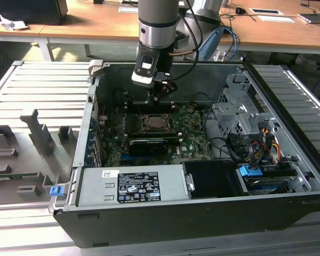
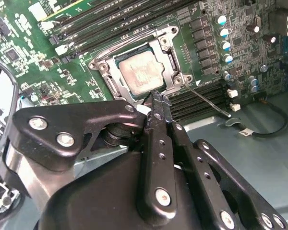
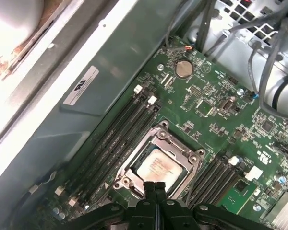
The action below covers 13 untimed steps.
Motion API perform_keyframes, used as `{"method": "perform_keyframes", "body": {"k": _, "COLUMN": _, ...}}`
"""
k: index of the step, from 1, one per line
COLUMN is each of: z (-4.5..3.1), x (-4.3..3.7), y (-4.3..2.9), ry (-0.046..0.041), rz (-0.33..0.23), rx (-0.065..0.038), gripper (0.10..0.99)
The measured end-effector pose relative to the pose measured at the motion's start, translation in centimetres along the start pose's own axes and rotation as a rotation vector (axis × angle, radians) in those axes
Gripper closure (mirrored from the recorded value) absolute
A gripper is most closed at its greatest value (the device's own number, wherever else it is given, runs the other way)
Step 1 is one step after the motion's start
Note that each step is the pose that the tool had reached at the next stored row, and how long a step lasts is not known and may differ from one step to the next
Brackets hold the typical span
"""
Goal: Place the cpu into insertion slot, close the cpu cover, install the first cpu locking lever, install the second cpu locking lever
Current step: 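Install the first cpu locking lever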
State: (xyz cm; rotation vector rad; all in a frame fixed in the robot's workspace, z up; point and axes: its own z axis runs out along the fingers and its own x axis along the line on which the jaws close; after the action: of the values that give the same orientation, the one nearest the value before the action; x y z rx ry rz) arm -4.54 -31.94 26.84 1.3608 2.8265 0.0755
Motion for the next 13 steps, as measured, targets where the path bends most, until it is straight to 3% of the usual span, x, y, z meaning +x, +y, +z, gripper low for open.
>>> {"method": "perform_keyframes", "body": {"k": 5, "z": 0.0, "x": 0.0, "y": 0.0, "ry": 0.0041, "rz": -0.091, "rx": 0.002, "gripper": 0.98}}
{"method": "perform_keyframes", "body": {"k": 10, "z": 0.0, "x": 0.0, "y": 0.0, "ry": 0.0102, "rz": -0.227, "rx": 0.004, "gripper": 0.98}}
{"method": "perform_keyframes", "body": {"k": 13, "z": 0.0, "x": 0.0, "y": 0.0, "ry": 0.0119, "rz": -0.265, "rx": 0.005, "gripper": 0.98}}
